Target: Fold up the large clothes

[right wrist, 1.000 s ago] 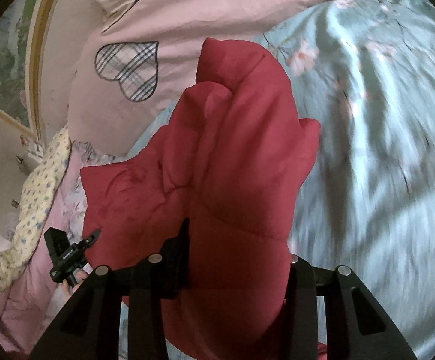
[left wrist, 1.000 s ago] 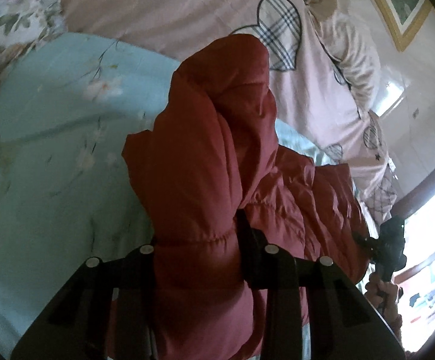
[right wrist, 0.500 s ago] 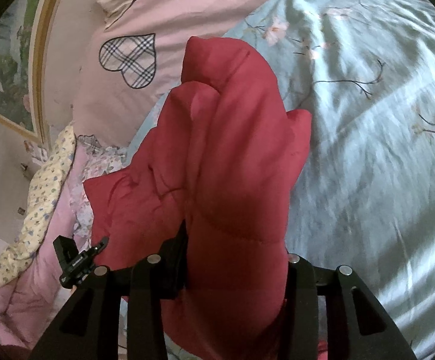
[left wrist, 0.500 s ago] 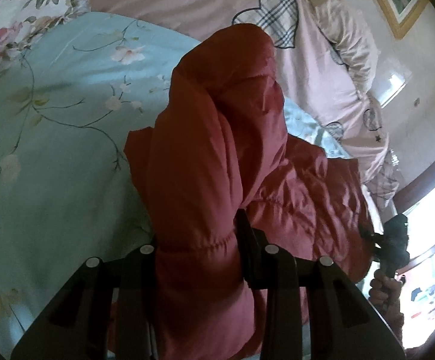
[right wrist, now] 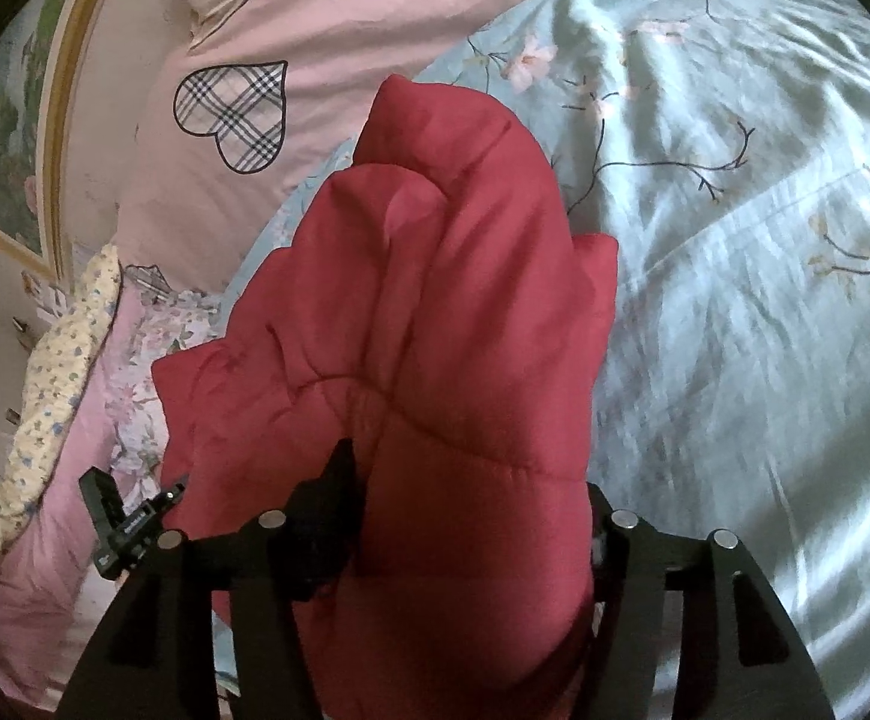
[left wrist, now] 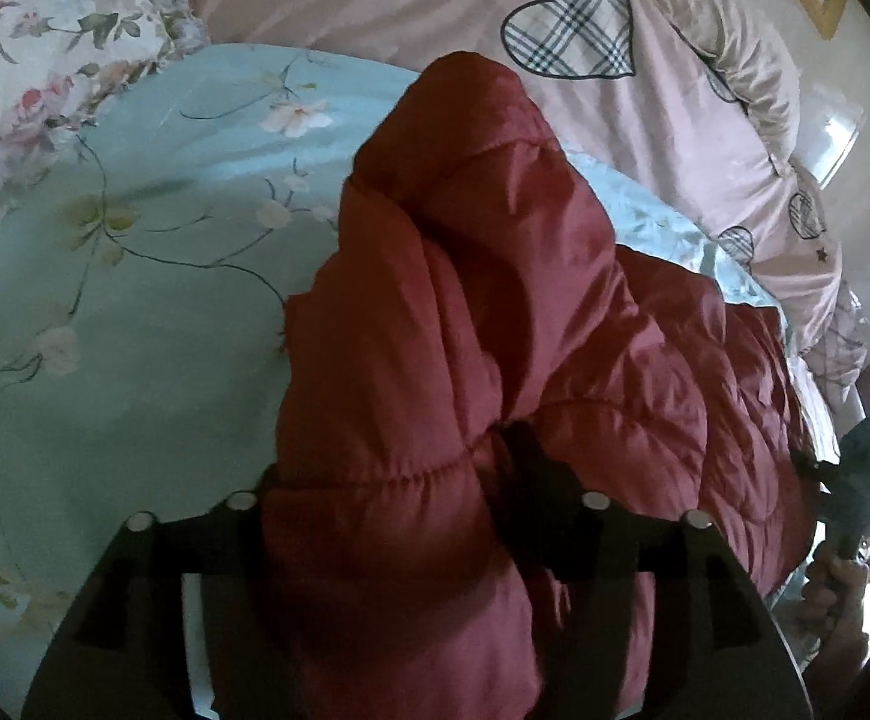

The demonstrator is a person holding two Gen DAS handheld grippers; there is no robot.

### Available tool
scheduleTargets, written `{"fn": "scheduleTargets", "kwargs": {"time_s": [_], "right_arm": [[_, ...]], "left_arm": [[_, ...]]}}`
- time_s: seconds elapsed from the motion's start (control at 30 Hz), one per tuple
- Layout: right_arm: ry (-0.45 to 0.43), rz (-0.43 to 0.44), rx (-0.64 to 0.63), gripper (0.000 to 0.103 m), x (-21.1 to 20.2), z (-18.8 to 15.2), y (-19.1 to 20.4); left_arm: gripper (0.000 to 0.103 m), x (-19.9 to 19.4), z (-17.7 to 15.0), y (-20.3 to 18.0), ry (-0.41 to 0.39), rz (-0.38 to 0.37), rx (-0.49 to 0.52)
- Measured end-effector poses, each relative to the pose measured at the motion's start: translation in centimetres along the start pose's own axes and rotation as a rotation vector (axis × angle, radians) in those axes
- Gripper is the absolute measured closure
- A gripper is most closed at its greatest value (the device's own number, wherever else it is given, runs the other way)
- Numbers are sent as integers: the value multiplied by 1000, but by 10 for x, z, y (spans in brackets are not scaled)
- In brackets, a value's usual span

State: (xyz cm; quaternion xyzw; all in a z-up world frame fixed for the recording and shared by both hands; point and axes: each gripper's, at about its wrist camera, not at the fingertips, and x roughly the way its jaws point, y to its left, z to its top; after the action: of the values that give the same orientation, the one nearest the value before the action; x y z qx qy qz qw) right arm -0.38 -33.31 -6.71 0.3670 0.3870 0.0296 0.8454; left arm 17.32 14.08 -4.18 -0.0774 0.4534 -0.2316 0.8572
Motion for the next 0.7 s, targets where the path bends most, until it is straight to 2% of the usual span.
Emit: {"fn": "scheduleTargets", "kwargs": {"time_s": [0.07,0.17,0.43,0.53,0.7], "right_arm": [[-7,-32,-13,30,-2,1,3],[-36,-73,-36,24,-9,4,5],[-86,-178,-111,20,-21,14,15],[-99,-211,-138,16,-20,21,20],[-112,-238,-201,15,-14,46,36]], "left_arm": [[36,-3,1,1,-3,9,-2],[29,-7,2,-1,-24,56,20],[26,-24,14,-9,-99,140,73],[21,-26,22,-9,-111,139,70],[21,-22,46,-24,-128,152,104]]}}
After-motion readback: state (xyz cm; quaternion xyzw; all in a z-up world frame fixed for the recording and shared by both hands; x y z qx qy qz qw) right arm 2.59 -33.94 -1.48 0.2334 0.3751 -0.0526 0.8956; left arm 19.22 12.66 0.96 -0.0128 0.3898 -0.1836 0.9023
